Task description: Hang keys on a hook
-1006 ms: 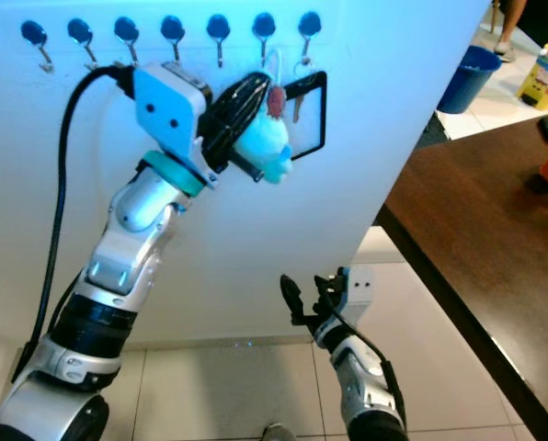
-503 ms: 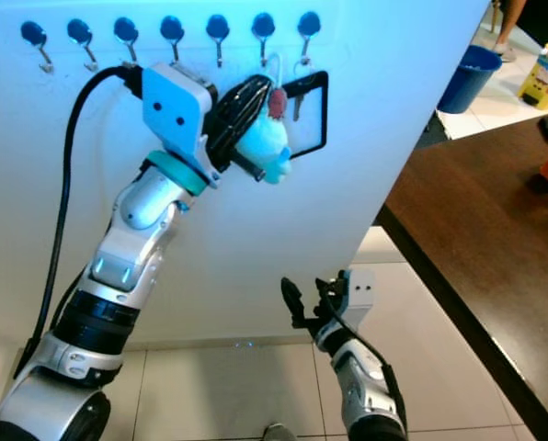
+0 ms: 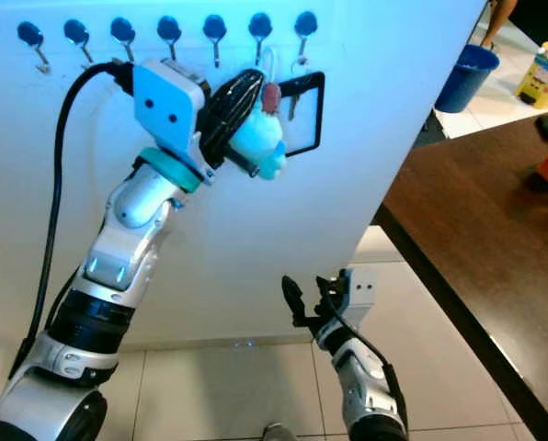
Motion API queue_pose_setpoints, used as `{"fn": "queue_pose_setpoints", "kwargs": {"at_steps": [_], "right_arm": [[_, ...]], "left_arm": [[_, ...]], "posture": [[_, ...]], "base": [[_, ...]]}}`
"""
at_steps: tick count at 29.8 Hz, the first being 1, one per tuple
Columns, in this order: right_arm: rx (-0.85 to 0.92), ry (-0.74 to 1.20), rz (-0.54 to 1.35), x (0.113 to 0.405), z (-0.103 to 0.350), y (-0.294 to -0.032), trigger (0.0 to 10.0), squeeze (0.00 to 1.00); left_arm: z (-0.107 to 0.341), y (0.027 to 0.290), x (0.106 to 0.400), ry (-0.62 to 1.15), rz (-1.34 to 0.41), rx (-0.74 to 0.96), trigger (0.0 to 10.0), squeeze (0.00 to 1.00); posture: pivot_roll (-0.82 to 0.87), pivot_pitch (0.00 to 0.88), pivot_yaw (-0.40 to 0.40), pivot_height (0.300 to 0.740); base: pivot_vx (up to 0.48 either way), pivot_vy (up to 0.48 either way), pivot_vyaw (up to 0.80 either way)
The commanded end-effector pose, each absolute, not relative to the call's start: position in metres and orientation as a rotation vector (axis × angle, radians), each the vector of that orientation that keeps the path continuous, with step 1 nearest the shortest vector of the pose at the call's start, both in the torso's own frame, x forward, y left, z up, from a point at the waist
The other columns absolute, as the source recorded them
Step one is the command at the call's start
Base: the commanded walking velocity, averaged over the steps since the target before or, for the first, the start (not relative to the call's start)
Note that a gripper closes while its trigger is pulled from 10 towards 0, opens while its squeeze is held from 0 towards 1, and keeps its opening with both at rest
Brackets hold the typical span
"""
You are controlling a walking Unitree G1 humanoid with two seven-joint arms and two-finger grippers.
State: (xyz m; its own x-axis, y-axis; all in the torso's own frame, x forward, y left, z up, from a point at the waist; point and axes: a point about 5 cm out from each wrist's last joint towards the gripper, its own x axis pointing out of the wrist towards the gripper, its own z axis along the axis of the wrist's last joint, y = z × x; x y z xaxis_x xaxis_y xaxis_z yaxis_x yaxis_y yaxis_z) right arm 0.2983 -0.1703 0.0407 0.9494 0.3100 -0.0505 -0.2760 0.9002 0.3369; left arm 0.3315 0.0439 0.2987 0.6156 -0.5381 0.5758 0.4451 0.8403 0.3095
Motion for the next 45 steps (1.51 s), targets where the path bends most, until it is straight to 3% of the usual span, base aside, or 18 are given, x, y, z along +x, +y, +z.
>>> {"fn": "queue_pose_setpoints", "kwargs": {"at_steps": [1, 39, 40, 45], "right_arm": [[0.338, 0.128, 0.303, 0.293, 0.034, -0.17, 10.0, 0.0], [0.342, 0.122, 0.282, 0.29, 0.034, -0.171, 10.0, 0.0], [0.342, 0.123, 0.282, 0.29, 0.034, -0.171, 10.0, 0.0], [0.342, 0.124, 0.283, 0.289, 0.034, -0.171, 10.0, 0.0]], "left_arm": [[0.299, 0.047, 0.331, -0.716, -0.546, 0.146, 10.0, 0.0], [0.282, 0.048, 0.341, -0.586, -0.525, 0.235, 10.0, 0.0], [0.282, 0.048, 0.341, -0.582, -0.532, 0.227, 10.0, 1.0], [0.28, 0.046, 0.337, -0.585, -0.569, 0.215, 10.0, 1.0]], "posture": [[-0.12, 0.083, 0.095, 0.74], [-0.13, 0.096, 0.104, 0.74], [-0.13, 0.096, 0.104, 0.74], [-0.13, 0.096, 0.102, 0.74]], "base": [[0.0, 0.0, 0.0], [0.0, 0.0, 0.0], [0.0, 0.0, 0.0], [0.0, 0.0, 0.0]]}}
